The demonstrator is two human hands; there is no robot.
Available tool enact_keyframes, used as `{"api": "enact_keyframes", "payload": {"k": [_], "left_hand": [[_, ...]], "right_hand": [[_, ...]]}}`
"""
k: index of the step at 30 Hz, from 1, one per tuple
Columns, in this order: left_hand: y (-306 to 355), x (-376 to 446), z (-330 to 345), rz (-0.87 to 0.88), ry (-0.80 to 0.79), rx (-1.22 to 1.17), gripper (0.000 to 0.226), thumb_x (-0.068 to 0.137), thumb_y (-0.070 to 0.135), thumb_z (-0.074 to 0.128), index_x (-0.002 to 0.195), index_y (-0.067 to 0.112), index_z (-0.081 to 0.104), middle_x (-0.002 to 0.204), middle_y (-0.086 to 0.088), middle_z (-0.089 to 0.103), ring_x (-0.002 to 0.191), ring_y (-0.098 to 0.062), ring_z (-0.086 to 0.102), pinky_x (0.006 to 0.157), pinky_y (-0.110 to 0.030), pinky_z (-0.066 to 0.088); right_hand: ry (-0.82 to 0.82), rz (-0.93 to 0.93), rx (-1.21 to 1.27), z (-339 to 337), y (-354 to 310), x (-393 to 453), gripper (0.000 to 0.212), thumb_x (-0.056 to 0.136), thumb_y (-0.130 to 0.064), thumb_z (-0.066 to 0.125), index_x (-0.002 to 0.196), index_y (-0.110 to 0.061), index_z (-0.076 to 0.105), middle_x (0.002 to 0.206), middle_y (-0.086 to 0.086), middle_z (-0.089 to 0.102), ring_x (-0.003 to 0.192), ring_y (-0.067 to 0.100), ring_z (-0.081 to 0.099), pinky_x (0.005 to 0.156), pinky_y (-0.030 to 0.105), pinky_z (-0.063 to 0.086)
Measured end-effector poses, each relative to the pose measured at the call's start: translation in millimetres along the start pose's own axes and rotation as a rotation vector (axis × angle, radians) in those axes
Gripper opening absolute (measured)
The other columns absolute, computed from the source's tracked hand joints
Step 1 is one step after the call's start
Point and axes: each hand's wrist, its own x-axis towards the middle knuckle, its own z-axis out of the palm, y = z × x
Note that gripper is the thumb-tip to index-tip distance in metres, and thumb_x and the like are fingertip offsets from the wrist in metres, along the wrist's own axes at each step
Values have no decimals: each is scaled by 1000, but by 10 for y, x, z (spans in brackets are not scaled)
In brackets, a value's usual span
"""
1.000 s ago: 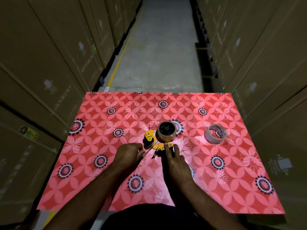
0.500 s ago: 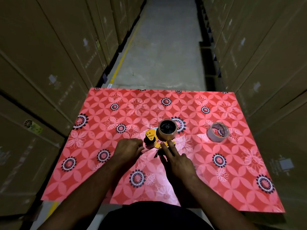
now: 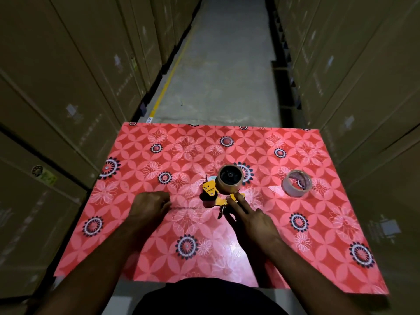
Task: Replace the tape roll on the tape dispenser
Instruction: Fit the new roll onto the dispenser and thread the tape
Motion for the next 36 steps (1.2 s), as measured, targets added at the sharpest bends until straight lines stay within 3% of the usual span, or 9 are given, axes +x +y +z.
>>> {"api": "enact_keyframes", "payload": {"k": [4, 7, 10, 12, 14, 18, 22, 31, 36], "left_hand": [[-138, -8, -33, 0, -6, 56, 19, 94, 38, 68, 79, 27, 65, 68, 14, 56, 57, -3, 47, 54, -21, 26], [-52, 31, 27, -55, 6, 37, 16, 93, 35, 70, 80, 27, 68, 69, 14, 57, 58, -3, 50, 55, -22, 32], [-68, 23, 78, -95, 21, 11, 13, 92, 34, 72, 81, 27, 69, 70, 14, 58, 59, -3, 51, 55, -21, 32], [-113, 11, 97, -95, 20, 13, 13, 92, 35, 72, 81, 27, 69, 72, 13, 61, 61, -5, 54, 58, -24, 35], [-172, -1, 122, -99, 20, 4, 14, 91, 36, 72, 81, 26, 69, 74, 11, 64, 63, -9, 57, 60, -27, 40], [-250, -32, 184, -129, 4, -27, 17, 91, 39, 70, 79, 27, 66, 72, 11, 65, 65, -9, 58, 60, -29, 44], [-277, -33, 231, -120, 12, -43, 18, 90, 40, 70, 79, 27, 64, 73, 11, 65, 67, -11, 58, 59, -29, 40], [-387, 4, 204, -54, -6, -84, 18, 94, 48, 63, 87, 32, 68, 78, 15, 65, 69, -8, 60, 63, -30, 48], [-511, -80, 245, 9, -19, -149, 14, 96, 46, 63, 99, 35, 70, 88, 20, 68, 75, -6, 63, 63, -30, 49]], "right_hand": [[12, -10, -32, -31, 39, 67, 52, 99, -60, 42, 148, -44, 33, 163, -15, 29, 80, 32, 64, 51, 32, 50], [6, -60, -95, -73, 9, 207, 51, 92, -56, 53, 138, -33, 48, 149, -3, 49, 115, 35, 55, 80, 44, 52], [-8, -85, -93, -138, -101, 344, 50, 82, -51, 54, 124, -24, 57, 124, 6, 60, 118, 33, 52, 97, 47, 46], [-14, -92, -2, -132, -159, 402, 47, 79, -47, 54, 116, -19, 59, 113, 5, 59, 110, 30, 50, 94, 44, 47], [-45, -91, 126, -95, -165, 452, 42, 81, -39, 63, 116, -15, 57, 117, 6, 54, 115, 29, 44, 94, 40, 46], [-35, -52, 353, -29, -172, 492, 44, 91, -28, 59, 131, -12, 51, 126, 6, 48, 123, 25, 35, 100, 40, 43], [62, 9, 511, 11, -215, 489, 67, 88, -30, 56, 151, -28, 33, 141, -1, 42, 131, 16, 32, 102, 31, 38], [180, 108, 445, 106, -316, 523, 56, 97, -48, 57, 148, -40, 36, 145, -13, 43, 135, 8, 32, 102, 28, 41], [190, 186, 434, 95, -264, 526, 47, 88, -58, 64, 129, -38, 54, 114, -15, 51, 111, 11, 40, 86, 28, 41]]}}
